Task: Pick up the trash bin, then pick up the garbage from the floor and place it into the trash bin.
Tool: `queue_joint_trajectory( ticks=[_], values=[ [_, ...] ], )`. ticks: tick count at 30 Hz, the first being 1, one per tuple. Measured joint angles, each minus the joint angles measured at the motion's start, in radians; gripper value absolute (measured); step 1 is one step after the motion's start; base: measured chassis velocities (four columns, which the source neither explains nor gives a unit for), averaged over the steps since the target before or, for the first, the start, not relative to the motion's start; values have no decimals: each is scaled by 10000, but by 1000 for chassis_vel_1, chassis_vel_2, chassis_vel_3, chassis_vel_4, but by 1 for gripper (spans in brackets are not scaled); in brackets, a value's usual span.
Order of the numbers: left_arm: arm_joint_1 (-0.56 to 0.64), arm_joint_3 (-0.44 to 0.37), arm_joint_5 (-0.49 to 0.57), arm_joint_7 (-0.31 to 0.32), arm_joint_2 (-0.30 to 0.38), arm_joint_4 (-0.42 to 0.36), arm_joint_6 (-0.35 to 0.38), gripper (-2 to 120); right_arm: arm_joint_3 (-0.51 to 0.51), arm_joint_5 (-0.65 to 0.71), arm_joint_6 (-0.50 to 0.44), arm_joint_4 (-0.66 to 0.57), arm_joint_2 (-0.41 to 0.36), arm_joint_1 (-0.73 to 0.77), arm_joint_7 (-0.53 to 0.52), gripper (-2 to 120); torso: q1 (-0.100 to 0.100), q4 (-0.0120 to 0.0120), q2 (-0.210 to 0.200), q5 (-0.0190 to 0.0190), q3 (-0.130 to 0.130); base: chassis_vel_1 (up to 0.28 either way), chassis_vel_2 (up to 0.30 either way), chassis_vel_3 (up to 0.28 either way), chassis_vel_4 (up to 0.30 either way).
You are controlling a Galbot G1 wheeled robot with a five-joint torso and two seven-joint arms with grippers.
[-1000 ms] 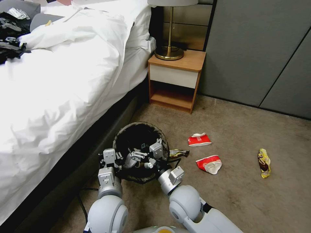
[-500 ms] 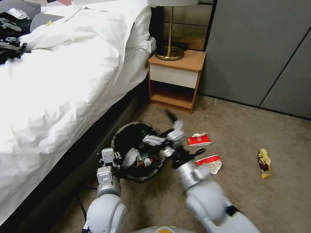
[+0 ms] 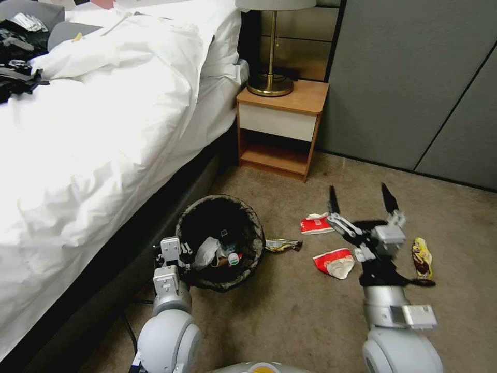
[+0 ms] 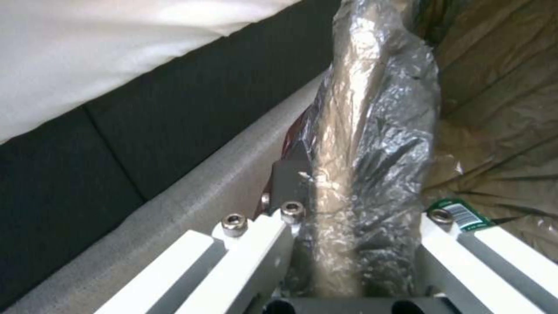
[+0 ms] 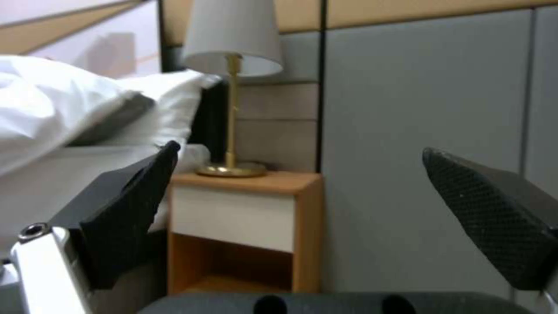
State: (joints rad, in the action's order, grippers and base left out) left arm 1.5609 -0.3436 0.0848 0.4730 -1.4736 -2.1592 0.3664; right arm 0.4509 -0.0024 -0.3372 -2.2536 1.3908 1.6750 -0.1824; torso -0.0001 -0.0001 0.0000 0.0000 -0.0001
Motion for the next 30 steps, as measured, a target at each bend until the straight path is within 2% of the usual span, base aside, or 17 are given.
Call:
queue_joint_trajectory(
  ticks=[5,30],
  values=[
    [6,-14,58,3,80,-20,0,0,291,-64,-469,503,519,501,-239,100,0,1,0,0,1,0,0,0,0],
    [26,65,41,6,68,-52,22,0,388,-44,-642,854,585,410,-263,100,0,1,0,0,1,0,0,0,0]
  ],
)
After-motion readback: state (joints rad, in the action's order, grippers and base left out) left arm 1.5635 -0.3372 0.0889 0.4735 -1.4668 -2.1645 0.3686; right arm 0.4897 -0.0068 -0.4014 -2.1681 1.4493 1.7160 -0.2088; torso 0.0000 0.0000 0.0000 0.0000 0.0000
